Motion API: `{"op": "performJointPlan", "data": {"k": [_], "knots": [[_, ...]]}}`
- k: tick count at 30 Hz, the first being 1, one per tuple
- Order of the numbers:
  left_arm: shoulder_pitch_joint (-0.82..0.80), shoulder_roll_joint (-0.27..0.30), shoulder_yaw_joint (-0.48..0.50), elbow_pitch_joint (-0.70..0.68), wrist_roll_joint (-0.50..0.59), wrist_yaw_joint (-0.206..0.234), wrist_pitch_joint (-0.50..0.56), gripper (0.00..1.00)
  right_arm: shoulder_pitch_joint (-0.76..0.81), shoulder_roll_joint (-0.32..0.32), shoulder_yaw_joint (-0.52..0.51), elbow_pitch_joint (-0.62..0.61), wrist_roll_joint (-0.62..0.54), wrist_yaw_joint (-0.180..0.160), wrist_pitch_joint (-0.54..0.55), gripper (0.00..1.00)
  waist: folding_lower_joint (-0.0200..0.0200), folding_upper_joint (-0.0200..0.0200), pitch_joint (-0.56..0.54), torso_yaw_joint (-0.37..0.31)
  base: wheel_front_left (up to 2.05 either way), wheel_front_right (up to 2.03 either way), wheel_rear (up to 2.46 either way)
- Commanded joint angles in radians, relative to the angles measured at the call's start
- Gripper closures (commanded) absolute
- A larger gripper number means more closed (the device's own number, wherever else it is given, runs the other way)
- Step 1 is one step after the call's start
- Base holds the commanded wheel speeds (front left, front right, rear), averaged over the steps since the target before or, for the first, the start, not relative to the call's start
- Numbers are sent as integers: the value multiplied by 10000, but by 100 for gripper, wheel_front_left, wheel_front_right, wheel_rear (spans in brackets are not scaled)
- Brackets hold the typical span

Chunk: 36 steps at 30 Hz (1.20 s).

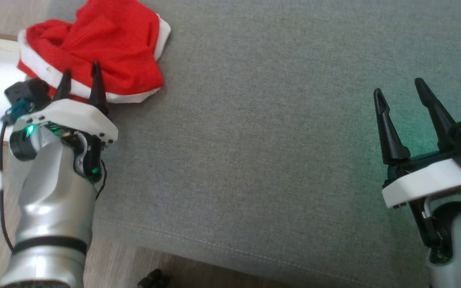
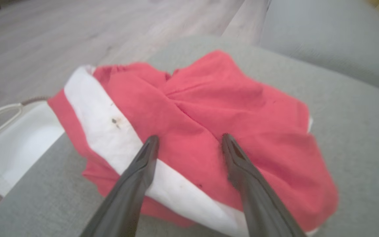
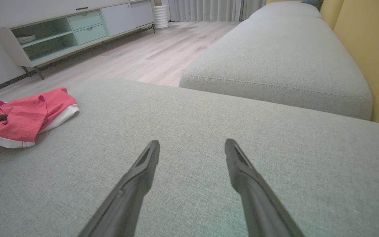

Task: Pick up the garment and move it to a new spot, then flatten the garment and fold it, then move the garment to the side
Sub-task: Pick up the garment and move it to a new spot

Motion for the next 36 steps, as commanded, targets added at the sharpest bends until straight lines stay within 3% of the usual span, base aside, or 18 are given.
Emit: {"op": "performJointPlan", "data": {"k": [1,7,8,9,10,15,20,29,32,36], "knots": [[-418,494,383,272,-76,26,174,0,-218,-28,254,-428,-60,-9,65,0,-4,0,184,-101,0,0,0],[-1407,622,413,2488,-342,-74,1291,0,-361,-4,310,-344,5,-9,50,0,-4,0,257,-179,0,0,0],[-1524,637,401,2708,-377,-136,1397,7,-388,5,326,-319,19,-9,35,0,-4,0,258,-200,0,0,0],[-1631,665,393,2808,-392,-187,1292,80,-414,16,334,-289,35,-9,16,0,-4,0,250,-222,0,0,0],[-1717,716,368,2863,-362,-196,1081,100,-436,28,329,-260,47,-9,-12,0,-4,0,230,-246,0,0,0],[-1892,867,263,2857,-242,-236,122,100,-385,154,197,-19,131,-9,-240,0,-4,0,-163,-376,0,0,0],[-1690,928,178,1881,-41,-225,-212,100,-180,318,85,308,276,-9,-544,0,-4,0,-873,-529,0,0,0],[521,611,11,-2321,557,130,-238,100,258,509,41,771,568,-9,-1021,0,-4,0,-1998,-1122,0,0,0],[1658,421,-490,-3761,921,307,-36,100,428,541,64,917,695,-9,-1165,0,-4,0,-2267,-1430,0,0,0],[2854,37,-1442,-5483,1048,202,774,100,570,561,91,1074,849,-9,-1317,0,-4,0,-2416,-1954,0,0,0]]}}
